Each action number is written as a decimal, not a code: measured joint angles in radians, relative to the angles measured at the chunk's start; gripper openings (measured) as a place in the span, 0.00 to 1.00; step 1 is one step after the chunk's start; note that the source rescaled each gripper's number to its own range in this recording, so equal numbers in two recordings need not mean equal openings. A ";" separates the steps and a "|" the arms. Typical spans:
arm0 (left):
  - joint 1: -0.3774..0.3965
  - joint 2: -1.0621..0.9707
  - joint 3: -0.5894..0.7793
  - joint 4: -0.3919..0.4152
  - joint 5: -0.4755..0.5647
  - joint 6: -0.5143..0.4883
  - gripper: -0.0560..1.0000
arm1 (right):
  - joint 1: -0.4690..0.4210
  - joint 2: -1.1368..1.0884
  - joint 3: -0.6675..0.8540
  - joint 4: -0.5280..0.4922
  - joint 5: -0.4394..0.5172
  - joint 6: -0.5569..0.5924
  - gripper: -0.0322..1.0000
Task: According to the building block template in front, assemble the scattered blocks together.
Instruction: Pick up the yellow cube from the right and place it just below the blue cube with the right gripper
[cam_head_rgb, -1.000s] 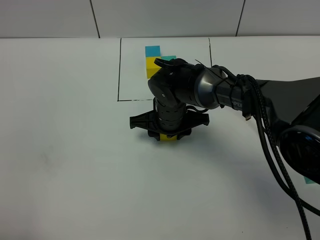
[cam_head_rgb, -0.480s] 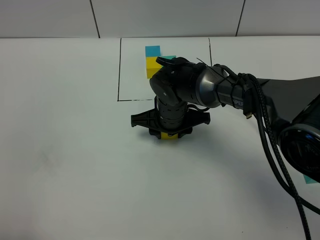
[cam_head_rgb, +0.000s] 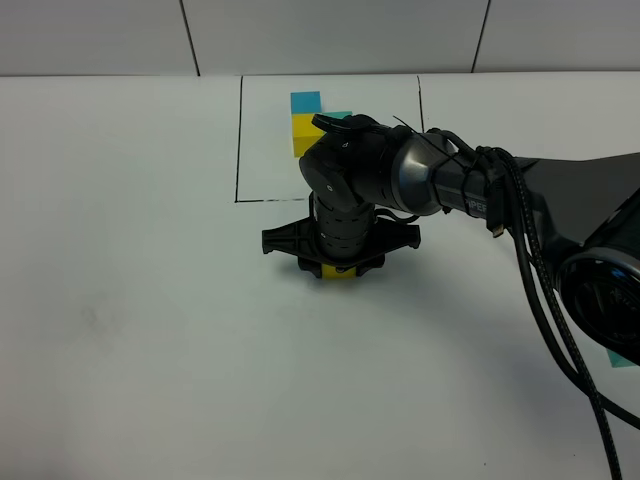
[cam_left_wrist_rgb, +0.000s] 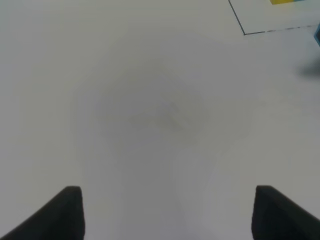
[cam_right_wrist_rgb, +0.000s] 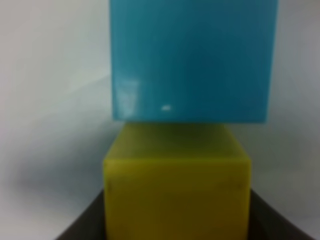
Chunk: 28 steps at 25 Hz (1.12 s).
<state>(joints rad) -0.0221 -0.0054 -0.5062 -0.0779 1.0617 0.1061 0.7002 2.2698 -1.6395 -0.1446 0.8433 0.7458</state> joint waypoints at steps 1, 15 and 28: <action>0.000 0.000 0.000 0.000 0.000 0.000 0.60 | 0.000 0.000 0.000 0.000 0.000 0.000 0.05; 0.000 0.000 0.000 0.000 0.000 0.000 0.60 | 0.000 0.004 0.000 -0.028 -0.010 0.000 0.05; 0.000 0.000 0.000 0.000 0.000 0.000 0.60 | 0.000 0.004 0.000 -0.039 -0.015 -0.001 0.04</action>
<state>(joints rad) -0.0221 -0.0054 -0.5062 -0.0779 1.0617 0.1061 0.7002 2.2740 -1.6395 -0.1837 0.8281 0.7446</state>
